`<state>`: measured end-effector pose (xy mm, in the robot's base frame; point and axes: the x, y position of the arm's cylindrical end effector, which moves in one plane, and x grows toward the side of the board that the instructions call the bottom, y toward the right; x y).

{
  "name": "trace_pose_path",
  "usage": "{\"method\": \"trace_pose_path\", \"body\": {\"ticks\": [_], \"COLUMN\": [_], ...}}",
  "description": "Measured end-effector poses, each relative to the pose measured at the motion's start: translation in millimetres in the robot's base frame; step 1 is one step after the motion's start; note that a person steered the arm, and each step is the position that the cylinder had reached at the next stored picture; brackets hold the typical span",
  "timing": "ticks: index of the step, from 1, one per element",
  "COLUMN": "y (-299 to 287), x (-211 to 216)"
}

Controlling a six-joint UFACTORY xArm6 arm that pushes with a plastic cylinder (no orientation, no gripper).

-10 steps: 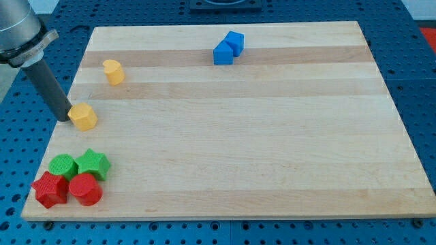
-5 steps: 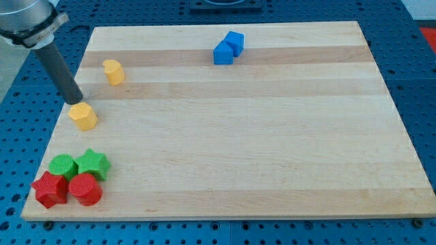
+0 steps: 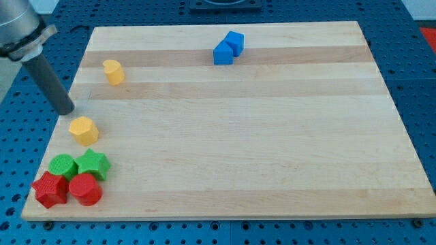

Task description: Move the yellow hexagon to the top of the green blocks

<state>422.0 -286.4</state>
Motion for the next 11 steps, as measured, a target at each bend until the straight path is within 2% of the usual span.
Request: {"method": "trace_pose_path", "body": {"ticks": [1, 2, 3, 4, 5, 6, 7, 11], "y": [17, 17, 11, 3, 9, 36, 40, 28], "x": [8, 43, 55, 46, 18, 17, 45, 50]}}
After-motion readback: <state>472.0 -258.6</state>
